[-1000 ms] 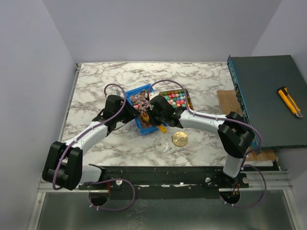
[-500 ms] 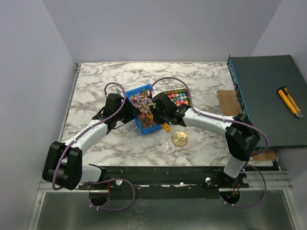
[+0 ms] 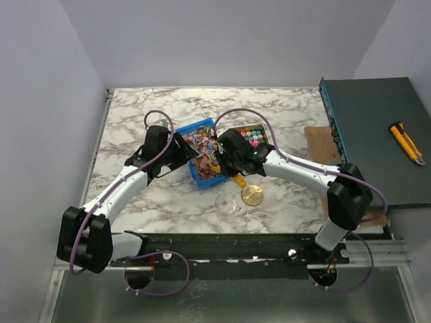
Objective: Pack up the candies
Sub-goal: Scoop the fake candies from the storage box, then place the fake candies in the packing bottle.
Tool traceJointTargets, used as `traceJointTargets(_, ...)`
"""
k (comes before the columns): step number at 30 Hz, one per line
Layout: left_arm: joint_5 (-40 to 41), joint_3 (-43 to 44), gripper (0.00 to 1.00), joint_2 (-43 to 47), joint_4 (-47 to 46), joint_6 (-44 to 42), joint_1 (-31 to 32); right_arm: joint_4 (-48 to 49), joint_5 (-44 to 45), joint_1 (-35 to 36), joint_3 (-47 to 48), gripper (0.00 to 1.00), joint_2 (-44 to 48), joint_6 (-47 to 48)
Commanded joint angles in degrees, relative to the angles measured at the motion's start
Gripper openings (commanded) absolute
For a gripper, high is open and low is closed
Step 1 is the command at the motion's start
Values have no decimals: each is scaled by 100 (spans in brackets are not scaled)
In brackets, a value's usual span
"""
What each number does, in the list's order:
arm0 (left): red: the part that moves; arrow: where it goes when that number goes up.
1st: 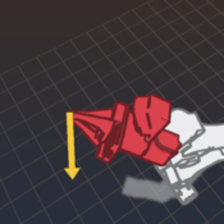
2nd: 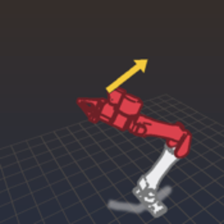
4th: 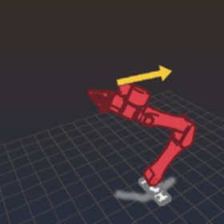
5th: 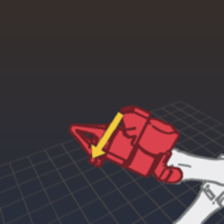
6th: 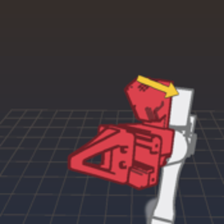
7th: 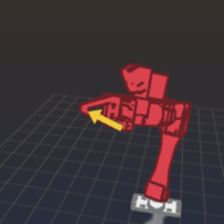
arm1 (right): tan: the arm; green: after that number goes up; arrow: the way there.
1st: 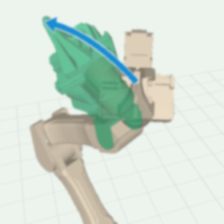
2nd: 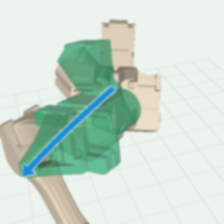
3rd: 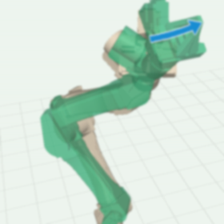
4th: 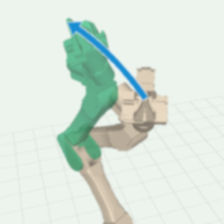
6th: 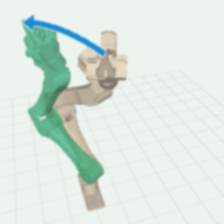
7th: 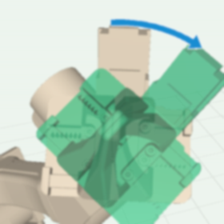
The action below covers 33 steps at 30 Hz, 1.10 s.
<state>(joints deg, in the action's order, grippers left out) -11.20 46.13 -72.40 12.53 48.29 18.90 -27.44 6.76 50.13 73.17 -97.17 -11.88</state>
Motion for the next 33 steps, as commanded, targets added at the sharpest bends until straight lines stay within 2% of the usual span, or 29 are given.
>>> traceJointTargets(1,-135,311,61,358,609,-283,-92,-217,-221,-38,200,1,374,120)
traceJointTargets(12,-565,661,65,1033,1807,-1107,-255,-215,-448,-38,-57,1,919,175)
traceJointTargets(19,-1140,526,66,1383,1893,-1522,-264,-207,-546,-29,-326,1,1418,190)
traceJointTargets(33,-1149,338,66,2158,2259,-2237,-264,-501,-269,314,-700,1,2322,323)
